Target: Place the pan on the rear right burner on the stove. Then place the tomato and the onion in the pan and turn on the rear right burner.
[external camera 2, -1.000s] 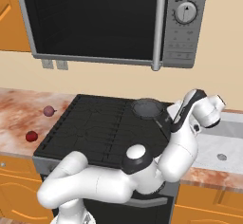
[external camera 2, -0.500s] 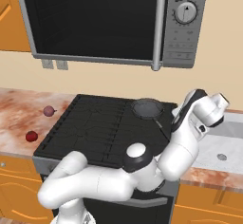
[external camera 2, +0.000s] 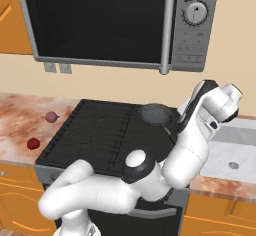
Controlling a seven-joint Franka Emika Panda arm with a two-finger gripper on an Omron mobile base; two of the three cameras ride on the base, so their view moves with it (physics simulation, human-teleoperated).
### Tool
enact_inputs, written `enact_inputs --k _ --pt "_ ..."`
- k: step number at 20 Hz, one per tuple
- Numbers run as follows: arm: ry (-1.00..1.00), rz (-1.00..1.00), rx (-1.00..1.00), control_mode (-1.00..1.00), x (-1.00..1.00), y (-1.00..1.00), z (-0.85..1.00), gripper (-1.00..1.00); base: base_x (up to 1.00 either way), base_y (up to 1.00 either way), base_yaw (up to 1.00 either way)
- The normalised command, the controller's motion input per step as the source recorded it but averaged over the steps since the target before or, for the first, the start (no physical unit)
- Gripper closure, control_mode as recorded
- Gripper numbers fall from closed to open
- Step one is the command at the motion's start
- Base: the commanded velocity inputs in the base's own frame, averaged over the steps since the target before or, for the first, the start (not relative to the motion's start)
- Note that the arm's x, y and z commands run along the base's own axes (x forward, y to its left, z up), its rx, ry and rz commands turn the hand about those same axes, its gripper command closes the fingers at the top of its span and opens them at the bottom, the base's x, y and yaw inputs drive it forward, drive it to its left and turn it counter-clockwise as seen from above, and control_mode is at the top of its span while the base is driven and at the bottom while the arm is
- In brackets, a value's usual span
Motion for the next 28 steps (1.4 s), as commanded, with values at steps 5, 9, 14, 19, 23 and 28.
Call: enact_inputs --k 5,9,14,19,23,28 --pt "-0.07 0.02 -0.06 -1.00 -0.75 0.64 0.24 -1.00 0.00 0.00 0.00" --pt "-0.08 0.02 -0.01 -1.00 -0.62 0.51 0.02 -1.00 0.00 0.00 0.00" --pt "-0.10 0.00 -0.05 -1.00 -0.23 0.43 0.00 -1.00 0.00 0.00 0.00" --pt "-0.06 0.00 -0.15 -1.00 -0.03 0.58 0.10 -1.00 0.00 0.00 0.00" --pt "0.01 0.03 -0.02 -1.00 0.00 0.12 0.01 -1.00 0.00 0.00 0.00" --pt "-0.01 0.04 0.00 -1.00 0.00 0.45 0.00 -1.00 0.00 0.00 0.00"
